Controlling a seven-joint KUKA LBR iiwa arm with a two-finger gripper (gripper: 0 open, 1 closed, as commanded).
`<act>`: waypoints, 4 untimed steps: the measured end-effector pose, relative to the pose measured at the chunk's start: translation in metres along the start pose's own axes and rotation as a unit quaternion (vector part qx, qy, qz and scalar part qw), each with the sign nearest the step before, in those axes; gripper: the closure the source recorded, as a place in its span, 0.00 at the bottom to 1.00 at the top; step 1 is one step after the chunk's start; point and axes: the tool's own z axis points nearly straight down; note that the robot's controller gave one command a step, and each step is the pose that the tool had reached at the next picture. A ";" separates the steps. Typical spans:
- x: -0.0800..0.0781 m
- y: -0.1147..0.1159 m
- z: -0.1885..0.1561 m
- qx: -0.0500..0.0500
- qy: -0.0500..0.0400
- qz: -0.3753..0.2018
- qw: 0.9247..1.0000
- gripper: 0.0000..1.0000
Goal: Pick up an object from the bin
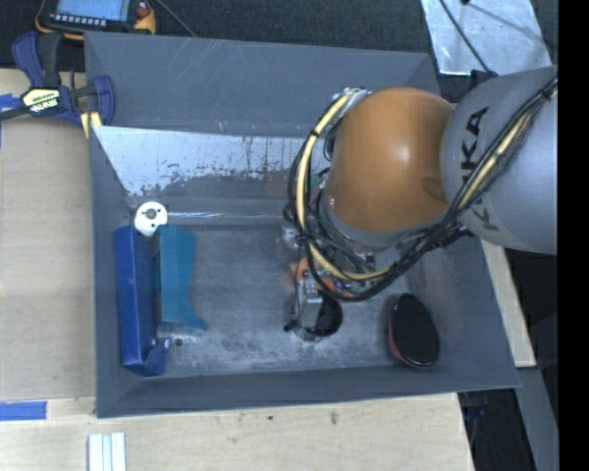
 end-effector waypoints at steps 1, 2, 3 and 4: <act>-0.002 -0.001 -0.005 0.000 -0.004 0.001 1.000 0.00; -0.002 -0.031 -0.030 -0.001 -0.004 0.037 0.999 0.00; -0.036 -0.033 -0.023 0.000 -0.006 0.007 1.000 0.00; -0.036 -0.039 0.034 -0.001 -0.008 0.002 1.000 0.00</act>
Offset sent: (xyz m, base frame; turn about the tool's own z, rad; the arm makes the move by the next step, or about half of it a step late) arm 0.0029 -0.0550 0.0487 0.1273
